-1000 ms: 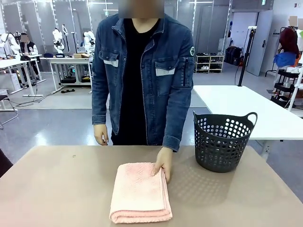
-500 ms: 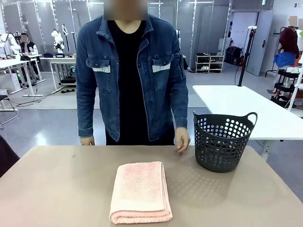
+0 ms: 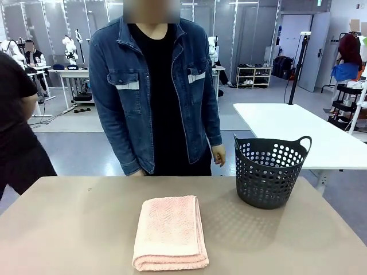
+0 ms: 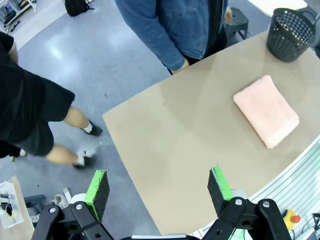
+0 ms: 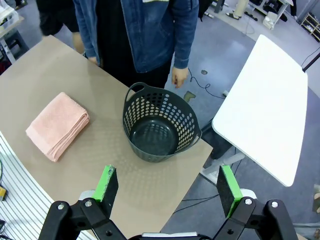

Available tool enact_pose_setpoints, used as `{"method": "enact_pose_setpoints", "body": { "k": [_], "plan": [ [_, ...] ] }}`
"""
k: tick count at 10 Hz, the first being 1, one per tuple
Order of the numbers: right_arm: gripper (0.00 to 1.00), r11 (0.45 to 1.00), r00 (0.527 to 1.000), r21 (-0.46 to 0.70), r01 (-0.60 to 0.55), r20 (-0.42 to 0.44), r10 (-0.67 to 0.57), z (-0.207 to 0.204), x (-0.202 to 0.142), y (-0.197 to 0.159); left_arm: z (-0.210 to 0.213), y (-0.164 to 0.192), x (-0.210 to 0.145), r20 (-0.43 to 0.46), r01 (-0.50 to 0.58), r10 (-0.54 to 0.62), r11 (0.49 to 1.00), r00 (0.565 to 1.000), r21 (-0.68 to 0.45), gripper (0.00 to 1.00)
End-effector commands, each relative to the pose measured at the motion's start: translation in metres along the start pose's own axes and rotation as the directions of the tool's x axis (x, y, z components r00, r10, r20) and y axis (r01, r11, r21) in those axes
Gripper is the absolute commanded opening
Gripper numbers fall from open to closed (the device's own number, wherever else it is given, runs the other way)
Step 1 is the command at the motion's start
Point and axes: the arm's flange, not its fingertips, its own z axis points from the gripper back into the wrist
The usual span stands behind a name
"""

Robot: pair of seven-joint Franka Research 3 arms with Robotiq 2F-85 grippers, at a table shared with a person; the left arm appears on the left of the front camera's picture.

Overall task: Fold the towel.
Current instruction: Pick up the 100 cm Hotel Towel and place it on the left side of the table.

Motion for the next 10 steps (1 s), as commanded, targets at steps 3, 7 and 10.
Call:
{"method": "enact_pose_setpoints", "body": {
  "k": [3,7,10],
  "plan": [
    [1.00,1.000,1.000,-0.001,-0.003,-0.008,0.003,0.0007,-0.0006,0.0001,0.0027,0.0001,-0.0005,-0.006,0.008,-0.008,1.000,1.000,-0.003,1.00],
    [1.00,1.000,1.000,-0.001,-0.003,-0.008,0.003,0.0007,-0.0006,0.0001,0.0027,0.0001,-0.0005,-0.006,0.008,-0.008,1.000,1.000,-0.003,1.00],
    [1.00,1.000,1.000,-0.001,-0.003,-0.008,0.003,0.0007,-0.0006,0.0001,0.0027,0.0001,-0.0005,-0.006,0.008,-0.008,1.000,1.000,-0.003,1.00]
  ]
}}
